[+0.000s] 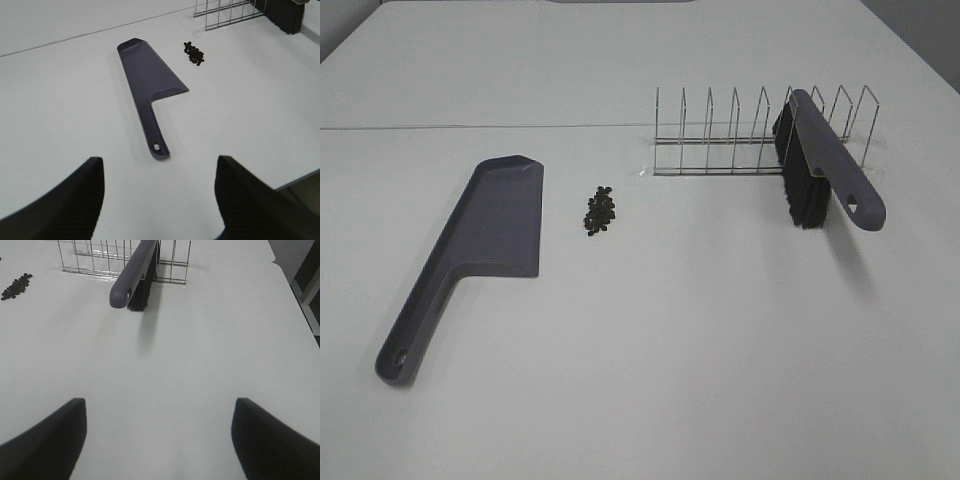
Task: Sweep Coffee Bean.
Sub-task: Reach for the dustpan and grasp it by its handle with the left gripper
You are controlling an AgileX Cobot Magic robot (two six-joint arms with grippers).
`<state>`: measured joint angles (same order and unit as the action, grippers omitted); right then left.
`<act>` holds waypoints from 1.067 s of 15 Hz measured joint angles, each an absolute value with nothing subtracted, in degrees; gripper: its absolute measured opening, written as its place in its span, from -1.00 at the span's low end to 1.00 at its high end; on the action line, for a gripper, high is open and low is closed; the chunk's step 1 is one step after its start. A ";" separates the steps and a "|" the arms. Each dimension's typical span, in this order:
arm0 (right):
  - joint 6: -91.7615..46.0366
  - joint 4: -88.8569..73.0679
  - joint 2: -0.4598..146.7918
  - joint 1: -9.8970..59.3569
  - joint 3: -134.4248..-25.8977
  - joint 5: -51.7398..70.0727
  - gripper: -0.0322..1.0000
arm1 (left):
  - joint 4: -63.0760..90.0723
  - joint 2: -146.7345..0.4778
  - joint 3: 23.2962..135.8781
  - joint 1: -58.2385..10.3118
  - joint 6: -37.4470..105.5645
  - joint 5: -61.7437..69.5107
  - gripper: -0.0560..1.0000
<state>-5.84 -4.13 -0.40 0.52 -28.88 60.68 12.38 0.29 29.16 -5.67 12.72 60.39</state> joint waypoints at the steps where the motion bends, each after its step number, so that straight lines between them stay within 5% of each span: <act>1: -5.84 -4.13 -0.40 0.52 -28.88 60.68 0.52 | 12.38 0.29 29.16 -5.67 12.72 60.39 0.28; 16: -5.84 -4.13 -0.40 0.52 -28.88 60.68 0.52 | 12.38 0.29 29.16 -5.67 12.72 60.39 0.28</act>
<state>-5.84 -4.13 -0.40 0.52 -28.88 60.68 12.38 0.29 29.16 -5.67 12.72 60.39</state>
